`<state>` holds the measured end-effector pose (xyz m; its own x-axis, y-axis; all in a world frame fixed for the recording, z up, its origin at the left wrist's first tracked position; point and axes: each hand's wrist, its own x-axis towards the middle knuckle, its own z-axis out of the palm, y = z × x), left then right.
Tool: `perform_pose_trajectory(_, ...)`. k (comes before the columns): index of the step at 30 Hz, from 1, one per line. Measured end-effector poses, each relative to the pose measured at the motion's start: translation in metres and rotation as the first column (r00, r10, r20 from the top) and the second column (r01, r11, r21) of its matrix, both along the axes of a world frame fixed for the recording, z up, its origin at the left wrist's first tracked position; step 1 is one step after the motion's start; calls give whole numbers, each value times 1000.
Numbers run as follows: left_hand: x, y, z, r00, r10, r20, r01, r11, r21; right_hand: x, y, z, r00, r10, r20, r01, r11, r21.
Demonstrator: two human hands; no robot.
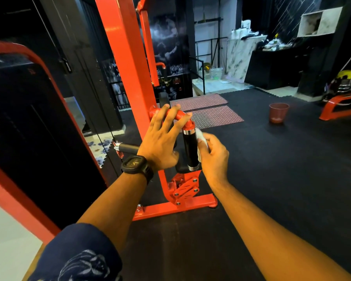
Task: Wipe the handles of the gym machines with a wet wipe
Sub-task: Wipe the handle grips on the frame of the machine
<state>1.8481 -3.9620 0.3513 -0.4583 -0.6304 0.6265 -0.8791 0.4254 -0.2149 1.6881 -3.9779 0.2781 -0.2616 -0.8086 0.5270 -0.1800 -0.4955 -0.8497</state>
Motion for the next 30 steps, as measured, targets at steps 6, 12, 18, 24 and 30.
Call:
perform_pose_trajectory(6,-1,-3,-3,1000,4,-18,-4,1000,-23,-3,1,15,999,1,33,1,998,-63)
perform_pose_trajectory(12,-5,0,-4,999,25,-39,-26,1000,-10,-5,-9,-7,985,132,107,-148,976,158)
perform_pose_trajectory(18,-6,2,-3,997,62,-44,-62,998,-16,-9,-13,16,915,347,207,-368,927,72)
perform_pose_trajectory(24,-10,6,-4,995,90,-45,-90,996,-2,-16,-4,13,944,282,174,-290,957,26)
perform_pose_trajectory(30,-6,-2,-7,995,84,-47,-85,996,-22,-6,-3,-1,958,195,210,-201,980,7)
